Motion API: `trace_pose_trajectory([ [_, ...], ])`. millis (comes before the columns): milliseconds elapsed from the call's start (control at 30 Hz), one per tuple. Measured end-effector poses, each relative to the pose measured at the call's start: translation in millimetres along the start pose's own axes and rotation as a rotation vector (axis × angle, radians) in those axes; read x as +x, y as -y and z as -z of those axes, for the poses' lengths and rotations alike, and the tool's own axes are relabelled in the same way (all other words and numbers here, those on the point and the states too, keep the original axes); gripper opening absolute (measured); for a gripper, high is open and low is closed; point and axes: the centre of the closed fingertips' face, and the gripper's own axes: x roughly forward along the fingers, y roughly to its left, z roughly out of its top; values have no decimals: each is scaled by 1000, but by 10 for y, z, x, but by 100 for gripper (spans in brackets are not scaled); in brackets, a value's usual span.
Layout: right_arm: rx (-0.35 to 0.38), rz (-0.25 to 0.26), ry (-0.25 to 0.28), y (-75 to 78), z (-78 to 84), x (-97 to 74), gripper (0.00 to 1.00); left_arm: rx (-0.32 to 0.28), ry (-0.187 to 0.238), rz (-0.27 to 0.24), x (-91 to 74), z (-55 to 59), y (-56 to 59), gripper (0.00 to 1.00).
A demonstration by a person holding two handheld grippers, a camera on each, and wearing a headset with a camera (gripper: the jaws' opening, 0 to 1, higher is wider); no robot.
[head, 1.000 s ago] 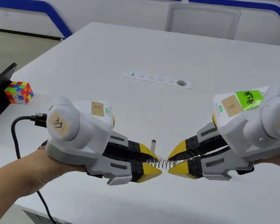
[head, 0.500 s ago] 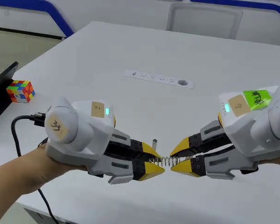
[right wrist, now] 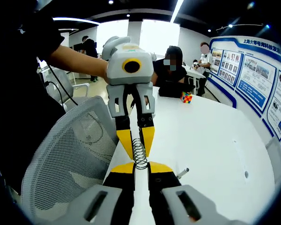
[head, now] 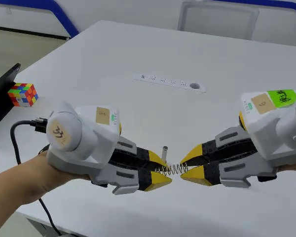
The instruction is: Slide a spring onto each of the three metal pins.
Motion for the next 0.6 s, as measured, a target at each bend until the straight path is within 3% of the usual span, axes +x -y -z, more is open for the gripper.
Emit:
trace_pose_trajectory([
  [300,0,-3,57,-23,-171,23,11,4,-11,-17,-15,39,-47,11],
  [433,40,-19,108,-32,-298,50,11,1,-7,-17,-18,51,-40,10],
  [600,85,-23,136,-29,-366,101,11,-15,7,-26,-48,61,-45,10],
])
